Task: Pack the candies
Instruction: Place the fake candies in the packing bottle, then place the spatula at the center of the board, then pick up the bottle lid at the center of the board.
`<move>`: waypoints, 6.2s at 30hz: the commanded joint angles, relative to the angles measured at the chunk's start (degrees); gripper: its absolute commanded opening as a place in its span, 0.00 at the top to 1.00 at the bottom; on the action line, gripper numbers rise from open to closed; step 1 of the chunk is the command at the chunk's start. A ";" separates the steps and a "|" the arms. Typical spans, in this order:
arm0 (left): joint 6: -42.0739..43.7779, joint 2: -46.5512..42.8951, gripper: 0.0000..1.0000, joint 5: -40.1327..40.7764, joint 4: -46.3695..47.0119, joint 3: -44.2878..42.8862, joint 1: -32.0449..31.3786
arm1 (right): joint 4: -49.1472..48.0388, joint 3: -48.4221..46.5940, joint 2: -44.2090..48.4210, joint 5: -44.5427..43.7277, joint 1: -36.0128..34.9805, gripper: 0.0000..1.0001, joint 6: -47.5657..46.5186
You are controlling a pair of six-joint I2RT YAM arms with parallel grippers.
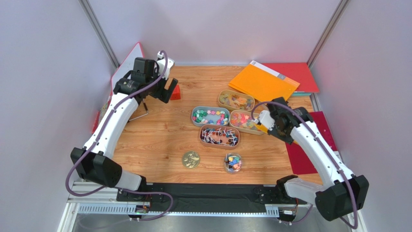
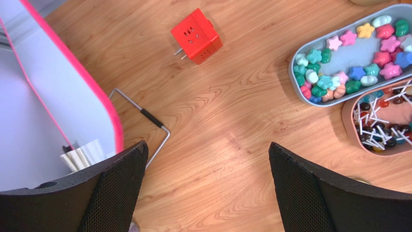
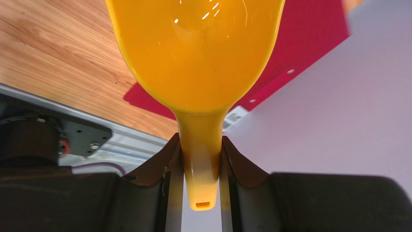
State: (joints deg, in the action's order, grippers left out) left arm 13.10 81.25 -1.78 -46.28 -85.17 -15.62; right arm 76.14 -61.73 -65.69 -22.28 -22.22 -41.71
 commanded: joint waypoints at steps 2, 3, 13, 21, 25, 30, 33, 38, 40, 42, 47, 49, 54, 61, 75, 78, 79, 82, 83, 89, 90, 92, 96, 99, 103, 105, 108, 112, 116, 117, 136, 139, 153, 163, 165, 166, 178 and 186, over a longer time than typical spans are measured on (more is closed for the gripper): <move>-2.91 6.10 0.00 0.64 -7.59 -13.08 0.15 | -6.87 -2.25 -3.03 14.36 17.89 1.00 5.66; -3.26 7.85 0.00 -0.23 -8.55 -14.75 0.15 | -8.01 -2.25 -5.13 16.55 19.91 1.00 8.90; -0.71 16.13 0.24 -0.51 -11.02 -29.18 0.06 | -18.13 -1.02 -20.86 24.47 25.47 1.00 19.20; 2.72 18.59 0.24 7.05 -9.79 -28.92 -2.05 | -22.35 0.30 -28.35 24.22 26.08 1.00 20.36; 3.51 19.20 0.23 9.33 -9.09 -28.22 -3.63 | -23.14 0.65 -28.97 23.60 26.61 1.00 19.92; 4.83 19.12 0.20 13.11 -7.68 -27.07 -6.27 | -23.05 1.79 -27.73 24.13 26.88 1.00 19.39; 4.48 18.86 0.17 12.33 -6.98 -26.98 -6.62 | -23.05 2.32 -28.44 23.34 26.88 0.89 20.09; 5.08 14.83 0.13 9.17 -2.78 -24.53 -6.62 | -22.44 1.53 -26.25 22.81 26.88 0.65 21.41; 5.53 12.28 0.13 6.01 0.21 -19.98 -6.71 | -22.53 1.70 -25.37 23.34 26.88 0.54 20.02; 4.83 9.02 0.13 3.73 2.95 -17.16 -6.71 | -21.48 1.18 -24.05 23.60 26.88 0.46 18.78; 0.97 3.84 0.13 -3.91 3.39 -14.42 -6.71 | -19.28 0.74 -20.10 22.28 26.96 0.32 14.30; 0.70 2.60 0.13 -6.21 3.83 -13.45 -6.97 | -17.00 -0.57 -15.01 23.24 27.66 0.32 12.81; 6.40 0.40 0.12 -4.12 2.52 -13.36 -9.43 | -13.21 1.17 2.64 46.06 27.58 0.29 -7.59; 9.75 -2.76 0.17 1.42 0.40 -5.55 -9.61 | -17.76 16.11 17.18 58.68 7.05 0.25 -24.65; 9.05 -9.71 0.20 2.75 0.06 7.63 -8.47 | -34.22 13.40 0.40 53.66 -16.70 0.71 -8.91; 10.00 -11.37 0.21 -3.38 -2.75 14.48 -8.11 | -30.88 10.50 -0.31 53.40 -17.86 0.66 -10.49; 11.32 -12.34 0.21 -6.36 -4.68 16.59 -8.11 | -30.44 10.06 -0.49 52.27 -17.86 0.63 -10.67; 12.82 -13.57 0.20 -14.64 -5.75 24.77 -8.99 | -29.47 9.27 -0.49 47.79 -17.77 0.58 -9.79; 13.26 -13.49 0.18 -16.83 -5.84 27.57 -9.78 | -29.03 9.44 -0.23 47.08 -17.77 0.55 -9.62; 17.22 -13.75 0.00 -17.99 -2.94 32.95 -17.51 | -29.29 11.20 3.19 44.17 -16.90 0.39 -4.88; 16.35 -13.58 0.00 -18.34 -2.24 33.22 -17.69 | -29.55 11.37 3.37 43.82 -16.46 0.36 -3.82; 14.42 -12.88 0.00 -21.94 -0.57 32.79 -17.69 | -29.73 11.20 3.99 42.76 -15.67 0.34 -1.62; 2.65 -11.03 0.00 -29.14 2.85 31.20 -17.17 | -29.29 11.02 5.04 41.62 -13.56 0.32 -0.65; -3.06 -9.55 0.00 -23.46 4.88 30.94 -16.73 | -29.55 11.72 5.92 41.27 -12.24 0.32 -1.00; -2.22 -8.74 0.07 -31.94 4.01 29.88 -14.00 | -30.52 13.48 7.15 42.23 -10.13 0.30 -0.91; 4.25 -9.62 0.11 -28.57 3.40 31.28 -16.71 | -30.70 13.92 7.77 42.41 -9.16 0.30 -1.35; 10.44 -10.32 0.04 -18.09 4.88 33.83 -19.98 | -30.70 14.71 8.47 42.15 -8.11 0.27 -1.88; 13.70 -10.85 0.00 -23.51 7.86 36.38 -20.76 | -30.79 15.07 8.13 41.45 -7.05 0.24 -2.14; 14.40 -9.54 0.00 -21.60 11.38 38.05 -22.97 | -30.70 14.89 7.68 41.00 -6.96 0.22 -2.32; 14.84 -9.36 0.00 -21.08 11.91 39.01 -23.05 | -30.79 14.98 7.60 41.00 -6.96 0.22 -2.75; 16.17 -0.22 0.00 -18.08 19.83 42.71 -29.38 | -29.64 18.23 9.53 42.59 -6.96 0.21 -4.96; 16.08 0.31 0.00 -18.08 20.53 42.80 -29.56 | -29.64 18.40 9.44 42.50 -6.88 0.21 -5.31; 14.94 0.49 0.00 -17.91 19.74 43.59 -30.79 | -29.91 18.76 9.44 42.76 -6.96 0.21 -5.75; 13.88 -0.74 0.00 -18.52 17.72 43.68 -31.49 | -30.00 19.37 9.88 43.11 -6.96 0.21 -5.75; 13.97 -1.01 0.00 -18.26 17.89 44.29 -31.67 | -30.00 19.46 9.88 43.20 -6.96 0.21 -5.75; 13.79 -1.44 0.00 -18.00 17.98 44.47 -31.76 | -30.00 19.55 9.97 43.20 -6.88 0.21 -5.75; 13.44 -2.59 0.00 -15.71 19.83 46.14 -32.54 | -30.00 19.46 9.53 43.03 -6.88 0.20 -5.83; 13.61 -2.68 0.00 -15.62 19.92 46.41 -34.48 | -29.82 19.28 9.27 42.94 -6.87 0.20 -6.01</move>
State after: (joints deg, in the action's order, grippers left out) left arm 26.68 79.18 -17.54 -26.72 -39.79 -49.34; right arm 47.27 -42.04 -56.82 19.64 -29.32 -46.81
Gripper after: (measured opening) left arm 0.994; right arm 0.794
